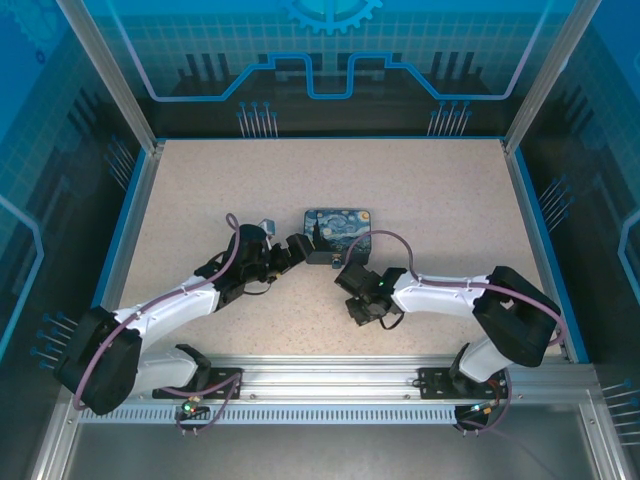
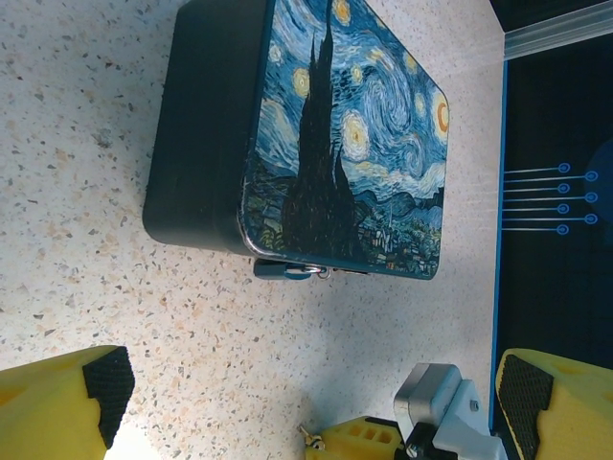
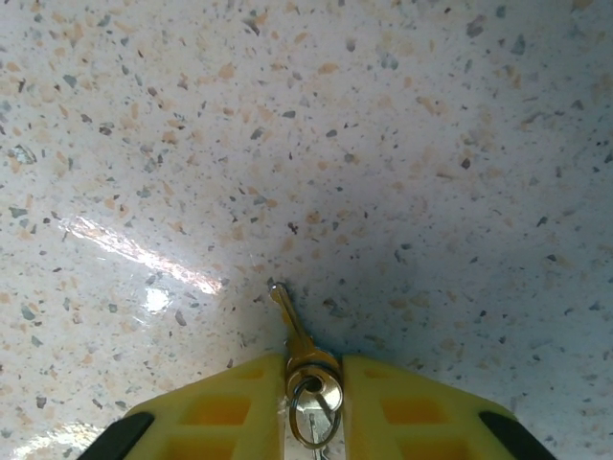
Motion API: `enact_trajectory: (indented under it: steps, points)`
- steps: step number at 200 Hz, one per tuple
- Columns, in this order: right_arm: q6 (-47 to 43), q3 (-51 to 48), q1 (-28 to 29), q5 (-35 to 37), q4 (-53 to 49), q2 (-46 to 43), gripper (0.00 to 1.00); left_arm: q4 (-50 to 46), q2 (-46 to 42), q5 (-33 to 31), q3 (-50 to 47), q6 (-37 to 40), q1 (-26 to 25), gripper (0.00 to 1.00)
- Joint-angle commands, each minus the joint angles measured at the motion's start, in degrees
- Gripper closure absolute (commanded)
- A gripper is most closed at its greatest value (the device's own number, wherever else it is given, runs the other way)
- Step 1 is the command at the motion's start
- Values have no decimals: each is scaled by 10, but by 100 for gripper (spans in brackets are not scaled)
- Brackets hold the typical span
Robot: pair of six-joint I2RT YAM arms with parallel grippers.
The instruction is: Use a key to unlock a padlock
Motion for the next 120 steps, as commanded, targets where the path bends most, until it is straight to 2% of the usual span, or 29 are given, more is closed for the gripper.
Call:
enact_trajectory:
  steps: [1,21,51,120]
  points:
    - [11,-14,10,-9,-27,32,80,-29,-5,3,30,-19,-3,1]
    - [10,-10,10,-11,-26,41,86,-68,-9,1,59,-19,-3,1]
    - [-4,4,7,-25,-27,52,100,-107,-6,8,98,-26,-3,1]
    - [-26,-4,-35,-131,-11,12,100,-198,-8,7,164,-110,2,1]
